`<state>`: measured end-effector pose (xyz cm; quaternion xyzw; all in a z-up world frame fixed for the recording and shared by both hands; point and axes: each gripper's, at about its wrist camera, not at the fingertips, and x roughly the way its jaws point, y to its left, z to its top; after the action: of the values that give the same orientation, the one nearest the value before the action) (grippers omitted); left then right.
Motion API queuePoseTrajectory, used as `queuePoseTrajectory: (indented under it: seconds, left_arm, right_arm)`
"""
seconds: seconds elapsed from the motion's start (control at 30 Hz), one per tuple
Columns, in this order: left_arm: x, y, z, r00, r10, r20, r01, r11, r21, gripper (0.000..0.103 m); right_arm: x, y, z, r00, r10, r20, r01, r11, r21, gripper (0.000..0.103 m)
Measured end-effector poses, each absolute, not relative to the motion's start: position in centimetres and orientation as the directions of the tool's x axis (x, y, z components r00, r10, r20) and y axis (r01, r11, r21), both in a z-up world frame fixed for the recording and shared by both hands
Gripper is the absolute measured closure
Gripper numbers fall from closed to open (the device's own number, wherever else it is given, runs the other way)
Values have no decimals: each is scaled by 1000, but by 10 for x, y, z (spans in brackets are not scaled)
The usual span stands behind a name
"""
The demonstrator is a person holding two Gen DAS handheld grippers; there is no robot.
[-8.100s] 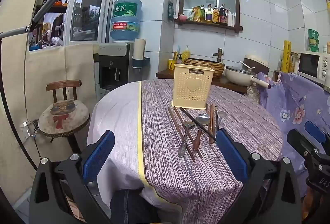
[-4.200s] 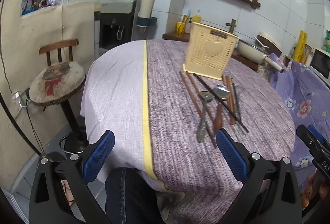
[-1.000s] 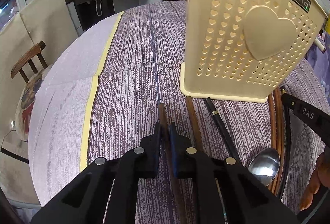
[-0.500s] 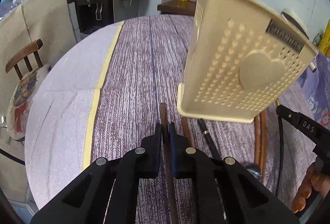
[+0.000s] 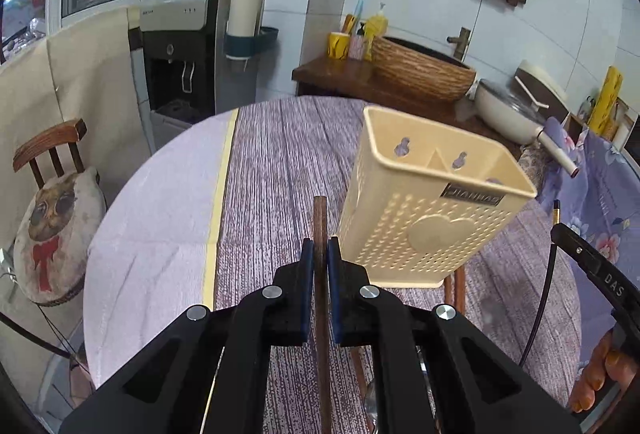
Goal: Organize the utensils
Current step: 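Lift both held chopsticks and carry them above the cream holder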
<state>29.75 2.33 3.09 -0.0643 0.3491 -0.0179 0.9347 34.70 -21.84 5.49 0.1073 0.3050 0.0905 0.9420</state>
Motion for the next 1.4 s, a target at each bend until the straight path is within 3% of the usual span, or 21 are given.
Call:
queuePoseTrajectory:
  seconds: [0.47,1.07,1.23,1.4]
  left_arm:
    - [269,30,74,817,-93,-569,35,993,-113,95]
    - [248,38,122,853,-123,-508,84,991,-99,95]
    - [249,37,160,876,-140,-462,101,989,-109,95]
    - [259,30,210,916,-141,-375,99,987,-130,95]
  right_arm:
    - [307,-223,101,798,307,-518,-242,951,191,95]
    - [299,-231,151,763,437,-476,-345,898,272,95]
    - [305,-229,184,770,464,-438,-368,884,288,95]
    - [313,-223,236,826,447,-342,-371,890,266,95]
